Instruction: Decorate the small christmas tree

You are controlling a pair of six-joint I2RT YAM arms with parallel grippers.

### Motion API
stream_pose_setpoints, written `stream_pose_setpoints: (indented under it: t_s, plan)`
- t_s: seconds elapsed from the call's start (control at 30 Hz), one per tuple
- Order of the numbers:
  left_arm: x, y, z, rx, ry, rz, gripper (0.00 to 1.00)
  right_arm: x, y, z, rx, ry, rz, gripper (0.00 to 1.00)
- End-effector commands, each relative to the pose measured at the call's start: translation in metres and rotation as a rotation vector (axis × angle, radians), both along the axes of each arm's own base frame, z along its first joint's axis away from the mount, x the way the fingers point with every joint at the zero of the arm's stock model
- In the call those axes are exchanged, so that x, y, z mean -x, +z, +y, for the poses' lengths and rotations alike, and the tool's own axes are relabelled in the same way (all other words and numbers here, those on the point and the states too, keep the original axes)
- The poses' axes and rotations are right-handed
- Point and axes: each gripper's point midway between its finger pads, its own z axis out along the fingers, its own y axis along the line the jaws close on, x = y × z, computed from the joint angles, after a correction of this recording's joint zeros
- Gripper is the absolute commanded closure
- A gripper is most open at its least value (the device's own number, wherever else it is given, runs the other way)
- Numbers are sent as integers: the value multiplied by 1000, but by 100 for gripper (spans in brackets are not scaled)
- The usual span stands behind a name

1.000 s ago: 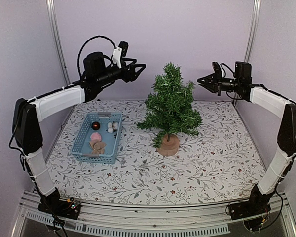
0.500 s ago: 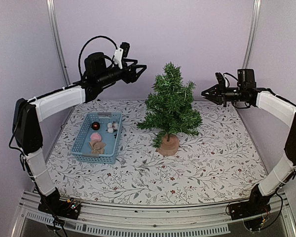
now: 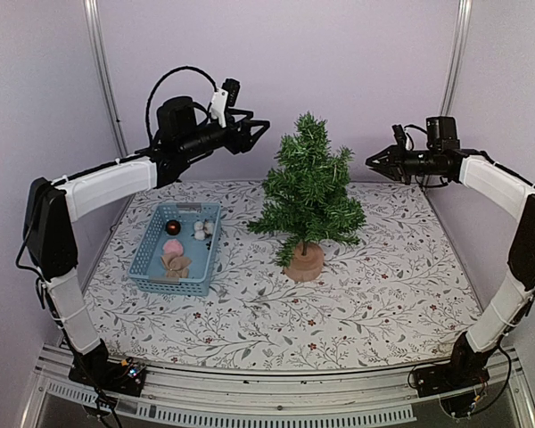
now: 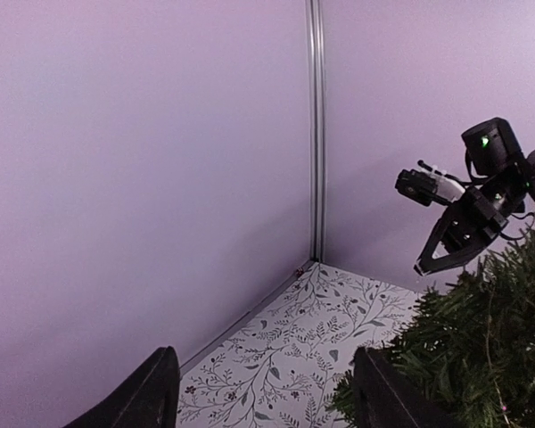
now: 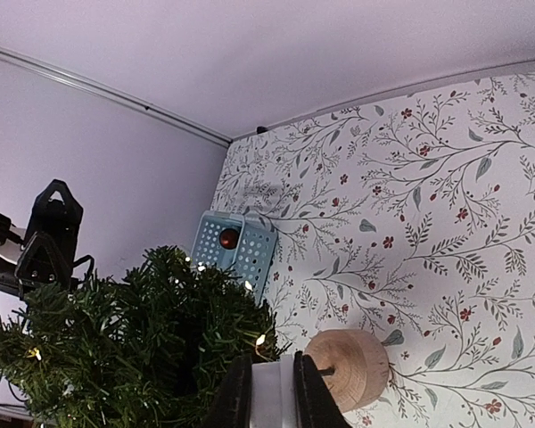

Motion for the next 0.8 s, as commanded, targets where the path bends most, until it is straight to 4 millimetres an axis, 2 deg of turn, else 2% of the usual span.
stream_pose_setpoints:
  t_s: [0.0, 0.2, 0.47, 0.77]
  plan:
    - [7, 3, 0, -11, 7, -12, 32, -11, -8, -5, 34, -31, 35, 98]
    - [8, 1, 0, -19, 7, -9, 32, 16, -14, -3, 92, 42, 40, 98]
    - [7, -4, -5, -22, -6, -1, 32, 49, -16, 21, 112, 130, 44, 98]
    - [8, -3, -7, -24, -8, -1, 32, 73, -30, 38, 121, 183, 92, 98]
